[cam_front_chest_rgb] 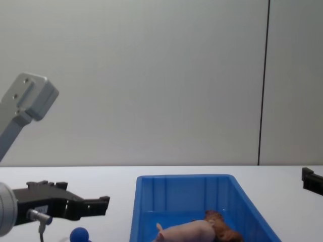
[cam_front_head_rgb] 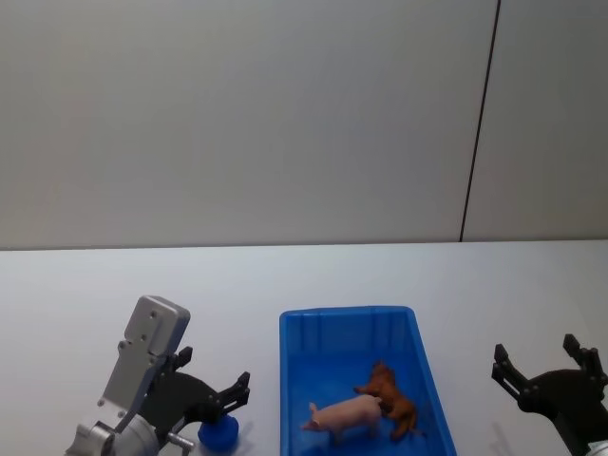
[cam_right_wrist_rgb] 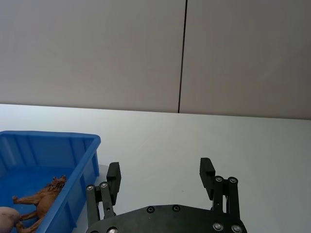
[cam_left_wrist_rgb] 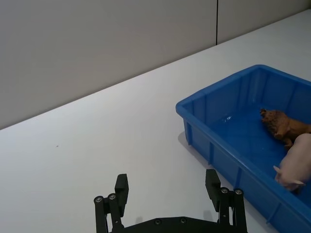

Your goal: Pick up the two dolls from the table and place them into the box.

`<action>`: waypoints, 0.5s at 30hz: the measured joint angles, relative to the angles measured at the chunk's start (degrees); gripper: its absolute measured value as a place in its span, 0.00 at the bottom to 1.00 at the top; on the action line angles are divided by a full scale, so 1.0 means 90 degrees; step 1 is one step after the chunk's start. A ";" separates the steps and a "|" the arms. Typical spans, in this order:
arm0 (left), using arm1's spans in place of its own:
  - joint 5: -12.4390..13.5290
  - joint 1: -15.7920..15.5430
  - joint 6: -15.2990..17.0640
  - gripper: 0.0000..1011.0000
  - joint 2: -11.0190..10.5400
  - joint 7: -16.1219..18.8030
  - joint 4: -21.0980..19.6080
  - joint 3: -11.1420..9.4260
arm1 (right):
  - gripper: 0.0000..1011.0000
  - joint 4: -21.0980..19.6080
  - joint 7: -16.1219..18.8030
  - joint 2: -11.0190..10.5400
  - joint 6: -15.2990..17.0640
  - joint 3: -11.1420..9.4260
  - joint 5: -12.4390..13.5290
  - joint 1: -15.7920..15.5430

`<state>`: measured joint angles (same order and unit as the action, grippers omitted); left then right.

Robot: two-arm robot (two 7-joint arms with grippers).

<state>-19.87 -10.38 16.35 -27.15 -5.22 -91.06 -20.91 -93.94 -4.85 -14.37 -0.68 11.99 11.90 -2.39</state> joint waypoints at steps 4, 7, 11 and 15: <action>-0.0035 0.0024 0.0047 0.99 -0.0011 -0.0056 0.0059 0.0010 | 0.99 0.0000 0.0000 0.0000 0.0000 0.0000 0.0000 0.0000; -0.0058 0.0044 0.0077 0.99 -0.0019 -0.0093 0.0085 0.0016 | 0.99 0.0000 0.0000 0.0000 0.0000 0.0000 0.0000 0.0000; -0.0093 0.0078 0.0117 0.99 -0.0035 -0.0133 0.0115 0.0023 | 0.99 0.0000 0.0000 0.0000 0.0000 0.0000 0.0000 0.0000; -0.0119 0.0115 0.0157 0.99 -0.0049 -0.0171 0.0151 0.0027 | 0.99 0.0001 0.0001 0.0000 0.0000 0.0000 0.0000 0.0000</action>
<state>-20.94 -9.34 17.76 -27.60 -6.76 -89.71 -20.67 -93.94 -4.85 -14.37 -0.68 11.99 11.90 -2.39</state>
